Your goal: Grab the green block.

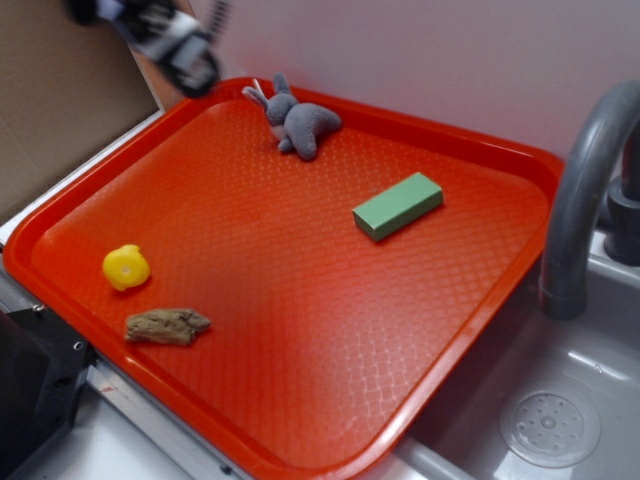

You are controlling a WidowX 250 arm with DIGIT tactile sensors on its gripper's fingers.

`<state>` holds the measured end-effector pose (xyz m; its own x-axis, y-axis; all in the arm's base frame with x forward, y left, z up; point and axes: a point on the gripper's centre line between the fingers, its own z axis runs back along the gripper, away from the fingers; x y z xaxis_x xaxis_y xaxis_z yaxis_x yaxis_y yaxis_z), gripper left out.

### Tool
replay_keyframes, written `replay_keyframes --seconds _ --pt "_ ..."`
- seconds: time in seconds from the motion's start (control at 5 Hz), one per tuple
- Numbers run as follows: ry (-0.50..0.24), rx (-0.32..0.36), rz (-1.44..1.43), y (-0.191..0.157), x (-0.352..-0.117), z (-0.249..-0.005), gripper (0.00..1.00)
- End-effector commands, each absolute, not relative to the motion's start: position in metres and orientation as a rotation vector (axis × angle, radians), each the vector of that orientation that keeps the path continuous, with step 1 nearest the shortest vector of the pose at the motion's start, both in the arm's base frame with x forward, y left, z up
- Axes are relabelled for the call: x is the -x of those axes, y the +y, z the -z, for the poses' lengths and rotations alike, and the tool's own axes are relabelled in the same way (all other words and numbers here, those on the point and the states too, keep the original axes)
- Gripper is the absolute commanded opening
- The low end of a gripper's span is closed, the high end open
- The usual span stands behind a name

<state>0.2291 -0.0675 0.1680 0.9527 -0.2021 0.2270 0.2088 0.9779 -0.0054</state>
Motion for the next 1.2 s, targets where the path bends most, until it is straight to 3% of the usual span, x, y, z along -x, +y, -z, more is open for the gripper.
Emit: replay_keyframes --seconds 0.0,0.2,0.6,0.8,1.0 --pt "-0.210 0.083 0.199 -0.112 -0.287 -0.123 1.00" --pt "-0.168 0.074 0.192 -0.124 -0.300 -0.095 1.00" --pt "-0.069 -0.016 0.243 -0.138 -0.312 -0.036 1.00" --pt "-0.044 -0.072 0.273 -0.142 -0.311 -0.019 1.00" --pt "-0.019 -0.087 0.294 -0.146 -0.307 -0.009 1.00"
